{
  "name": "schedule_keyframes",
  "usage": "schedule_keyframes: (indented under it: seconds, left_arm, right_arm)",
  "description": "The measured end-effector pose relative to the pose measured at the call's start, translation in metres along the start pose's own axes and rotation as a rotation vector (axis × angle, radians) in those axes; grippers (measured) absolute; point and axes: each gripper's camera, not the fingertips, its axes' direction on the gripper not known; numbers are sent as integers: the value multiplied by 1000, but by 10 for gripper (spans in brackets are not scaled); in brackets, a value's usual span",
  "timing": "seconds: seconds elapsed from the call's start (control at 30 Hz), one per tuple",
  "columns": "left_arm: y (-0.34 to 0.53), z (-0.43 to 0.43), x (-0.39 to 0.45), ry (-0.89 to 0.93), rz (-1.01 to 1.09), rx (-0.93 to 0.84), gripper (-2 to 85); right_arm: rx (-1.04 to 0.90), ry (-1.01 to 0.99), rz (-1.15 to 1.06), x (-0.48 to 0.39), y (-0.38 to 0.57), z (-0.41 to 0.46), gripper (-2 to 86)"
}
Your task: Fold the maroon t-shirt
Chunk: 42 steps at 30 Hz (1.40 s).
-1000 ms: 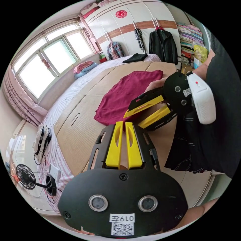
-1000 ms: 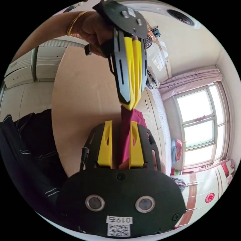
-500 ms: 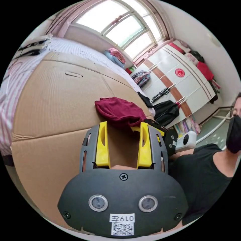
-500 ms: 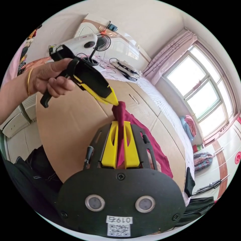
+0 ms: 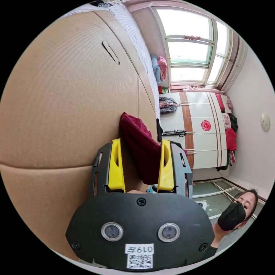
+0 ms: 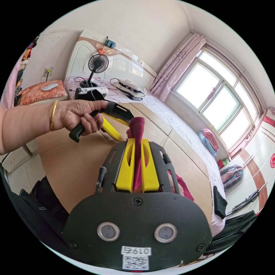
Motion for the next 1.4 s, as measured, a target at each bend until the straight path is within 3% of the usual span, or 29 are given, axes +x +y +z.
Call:
schedule_keyframes:
  seconds: [0.33, 0.5, 0.7, 0.9, 1.13, 1.4]
  left_arm:
    - [-103, 66, 10, -74, 8, -23, 134]
    - [-141, 110, 22, -284, 31, -71, 38]
    - [-155, 157, 47, -254, 122, -48, 15]
    - [-156, 228, 94, -286, 239, -52, 10]
    - [-155, 334, 161, -315, 335, -72, 10]
    - [-148, 543, 218, -404, 418, -223, 15]
  right_arm:
    - [1, -68, -31, -27, -137, -97, 34]
    - [-7, -101, -20, -28, -209, -150, 35]
    - [5, -162, 34, -10, -295, -229, 36]
    - [29, -232, 206, 59, -373, -321, 31]
    - [128, -306, 518, 198, -426, -458, 24]
    - [141, -323, 937, 349, -432, -587, 18]
